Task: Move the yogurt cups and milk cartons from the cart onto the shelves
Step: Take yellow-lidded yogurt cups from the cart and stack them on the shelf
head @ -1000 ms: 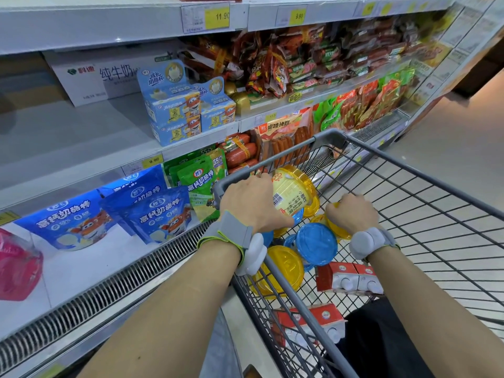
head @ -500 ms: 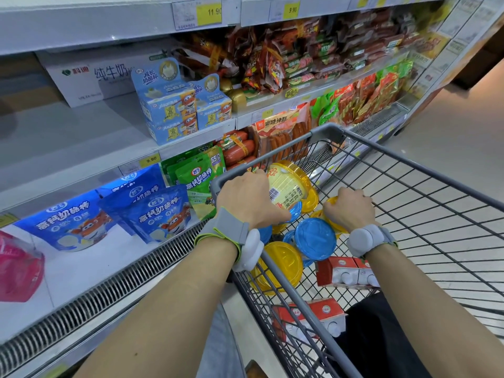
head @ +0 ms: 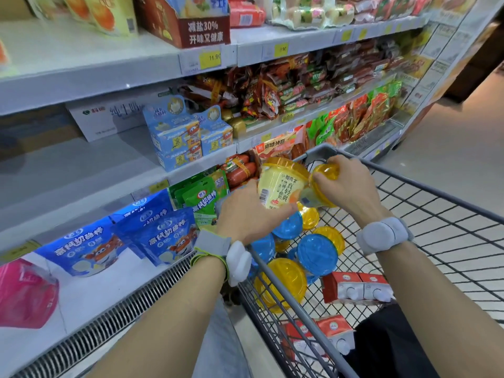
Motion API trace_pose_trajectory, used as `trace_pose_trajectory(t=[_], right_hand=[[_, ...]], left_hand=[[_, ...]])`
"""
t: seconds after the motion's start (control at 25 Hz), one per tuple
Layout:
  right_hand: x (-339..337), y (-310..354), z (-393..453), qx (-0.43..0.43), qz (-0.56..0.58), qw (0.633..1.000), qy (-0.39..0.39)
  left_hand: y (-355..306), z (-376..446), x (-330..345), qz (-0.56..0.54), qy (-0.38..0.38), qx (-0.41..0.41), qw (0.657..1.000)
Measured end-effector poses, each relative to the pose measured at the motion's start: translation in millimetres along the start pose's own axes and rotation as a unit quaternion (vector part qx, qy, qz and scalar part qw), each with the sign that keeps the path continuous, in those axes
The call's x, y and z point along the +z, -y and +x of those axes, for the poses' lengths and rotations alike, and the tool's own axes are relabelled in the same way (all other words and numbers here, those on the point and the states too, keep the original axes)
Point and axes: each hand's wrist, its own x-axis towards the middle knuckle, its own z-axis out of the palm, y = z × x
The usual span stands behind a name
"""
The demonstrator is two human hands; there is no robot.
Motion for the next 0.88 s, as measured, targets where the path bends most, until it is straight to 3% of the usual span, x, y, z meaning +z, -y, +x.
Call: trace_pose_trajectory(t=[0.12,0.36,0.64,0.88], right_hand=[[-24.2,32.8,-5.9,-0.045,0.056,0.997,-0.03],[-51.4,102.6,-15.2,-0.13,0.138,0.981,-0.048],[-57.1,207.0,-26.6,-0.257,0.238,0.936,-0.028],[-54.3,299.0,-45.1,-0.354,0.27,0.894,-0.044]], left_hand=[[0.1,-4.0,-15.6,-0.237,0.0,-0.035,0.971],[-9.0,-19.1,-77.3,-0.538,-0.006,-0.129,0.833],[-3.0,-43.2,-168.3,-0.671,-0.026,-0.113,0.732],[9.1,-68.1,-243.8,-0.713,-0.085,-0.057,0.693]])
